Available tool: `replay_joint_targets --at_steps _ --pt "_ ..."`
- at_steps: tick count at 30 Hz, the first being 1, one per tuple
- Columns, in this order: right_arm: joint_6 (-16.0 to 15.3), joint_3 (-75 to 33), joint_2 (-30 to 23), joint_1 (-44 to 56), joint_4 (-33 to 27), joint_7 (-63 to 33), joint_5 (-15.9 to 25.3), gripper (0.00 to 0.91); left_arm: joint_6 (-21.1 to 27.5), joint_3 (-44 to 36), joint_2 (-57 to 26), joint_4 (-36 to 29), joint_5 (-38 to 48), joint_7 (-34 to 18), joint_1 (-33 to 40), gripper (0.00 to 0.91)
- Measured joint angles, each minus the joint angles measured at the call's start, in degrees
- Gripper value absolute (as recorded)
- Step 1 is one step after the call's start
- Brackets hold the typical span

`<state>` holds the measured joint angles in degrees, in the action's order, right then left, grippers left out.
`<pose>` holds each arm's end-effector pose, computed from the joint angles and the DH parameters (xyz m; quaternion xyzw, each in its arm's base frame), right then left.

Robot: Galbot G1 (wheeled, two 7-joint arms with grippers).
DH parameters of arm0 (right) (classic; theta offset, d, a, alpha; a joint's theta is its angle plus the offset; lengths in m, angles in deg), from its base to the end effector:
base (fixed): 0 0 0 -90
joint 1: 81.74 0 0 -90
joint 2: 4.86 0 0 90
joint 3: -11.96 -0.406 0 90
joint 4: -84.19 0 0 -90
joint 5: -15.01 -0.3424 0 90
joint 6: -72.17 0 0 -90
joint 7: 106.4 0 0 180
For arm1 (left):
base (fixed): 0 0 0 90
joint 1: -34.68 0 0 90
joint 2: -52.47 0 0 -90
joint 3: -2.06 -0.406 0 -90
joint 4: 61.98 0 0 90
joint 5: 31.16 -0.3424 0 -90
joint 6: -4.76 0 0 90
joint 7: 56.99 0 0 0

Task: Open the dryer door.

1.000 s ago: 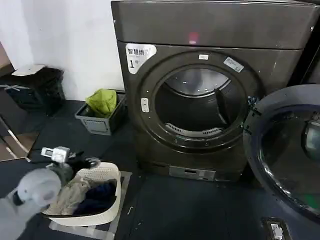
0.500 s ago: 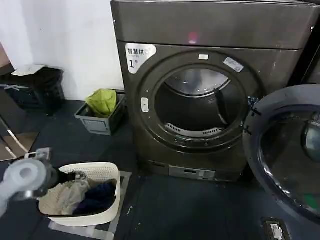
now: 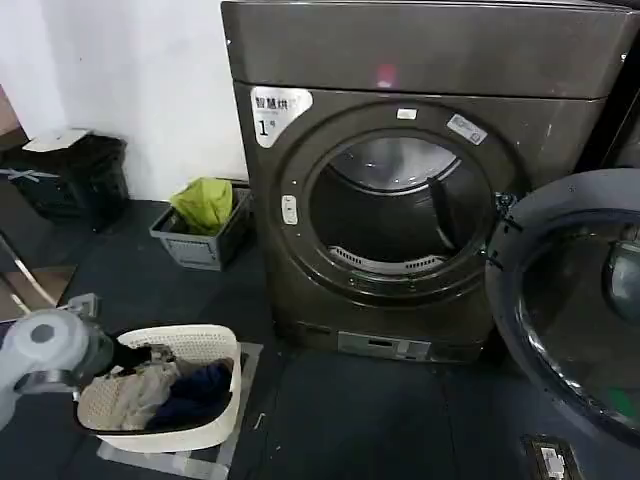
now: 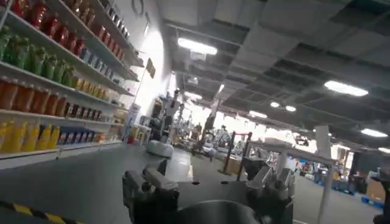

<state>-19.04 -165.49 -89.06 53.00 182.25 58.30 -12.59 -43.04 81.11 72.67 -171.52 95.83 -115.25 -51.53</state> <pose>-0.2159 -0.3731 -0.2393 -0.7277 -0.6656 0.1628 0.0313 0.3266 0.2524 -0.1369 0.0851 -0.8310 0.1459 0.5300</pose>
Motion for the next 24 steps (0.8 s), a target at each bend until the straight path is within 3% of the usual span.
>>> replay_joint_targets --at_steps 24 --pt "0.64 -0.21 -0.28 -0.39 -0.5 0.6 0.3 0.907 -0.01 -0.16 -0.09 1.61 1.06 -0.46 -0.13 0.907"
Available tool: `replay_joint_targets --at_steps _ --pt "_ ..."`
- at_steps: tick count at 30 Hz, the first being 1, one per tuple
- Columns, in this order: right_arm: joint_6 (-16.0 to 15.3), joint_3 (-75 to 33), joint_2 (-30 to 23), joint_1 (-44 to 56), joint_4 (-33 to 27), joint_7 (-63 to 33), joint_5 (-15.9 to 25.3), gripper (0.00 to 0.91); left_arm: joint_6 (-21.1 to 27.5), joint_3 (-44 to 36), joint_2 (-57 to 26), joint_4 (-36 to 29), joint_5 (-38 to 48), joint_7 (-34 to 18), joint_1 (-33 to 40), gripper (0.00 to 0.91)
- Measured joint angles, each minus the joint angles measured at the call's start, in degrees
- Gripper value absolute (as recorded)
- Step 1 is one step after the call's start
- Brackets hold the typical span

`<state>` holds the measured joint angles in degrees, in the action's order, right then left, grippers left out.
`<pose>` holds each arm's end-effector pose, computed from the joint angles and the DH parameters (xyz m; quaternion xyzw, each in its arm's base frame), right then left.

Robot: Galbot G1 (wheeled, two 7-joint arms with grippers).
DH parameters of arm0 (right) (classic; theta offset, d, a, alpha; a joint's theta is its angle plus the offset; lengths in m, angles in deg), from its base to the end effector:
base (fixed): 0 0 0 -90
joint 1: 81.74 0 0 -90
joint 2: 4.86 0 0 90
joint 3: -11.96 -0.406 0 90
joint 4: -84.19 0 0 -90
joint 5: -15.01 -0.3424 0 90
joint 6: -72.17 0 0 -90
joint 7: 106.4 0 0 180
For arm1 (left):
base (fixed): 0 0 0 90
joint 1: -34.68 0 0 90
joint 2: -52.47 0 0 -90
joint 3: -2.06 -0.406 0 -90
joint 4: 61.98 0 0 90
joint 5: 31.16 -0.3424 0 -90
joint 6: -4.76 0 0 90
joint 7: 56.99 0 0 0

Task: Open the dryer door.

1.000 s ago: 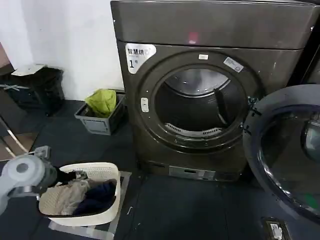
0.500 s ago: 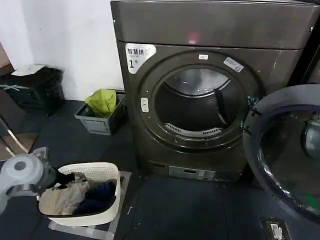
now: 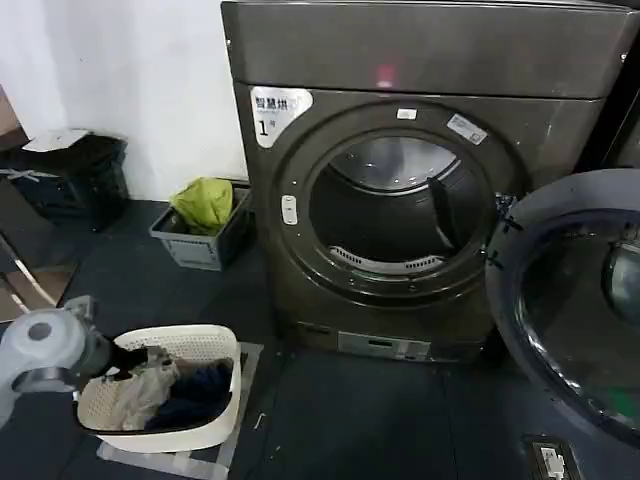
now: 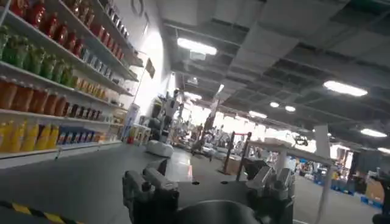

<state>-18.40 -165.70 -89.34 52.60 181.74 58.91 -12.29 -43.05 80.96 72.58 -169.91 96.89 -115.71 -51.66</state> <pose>-0.2184 -0.3723 -0.2434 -0.7277 -0.6656 0.1626 0.0302 0.3294 0.2607 -0.1415 0.0974 -0.8230 0.1545 0.5378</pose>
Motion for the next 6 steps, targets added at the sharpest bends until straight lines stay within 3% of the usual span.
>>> replay_joint_targets --at_steps 6 --pt "0.15 0.0 0.05 -0.09 -0.13 0.11 0.01 0.907 0.0 -0.13 0.1 0.35 -0.27 0.01 -0.04 0.907"
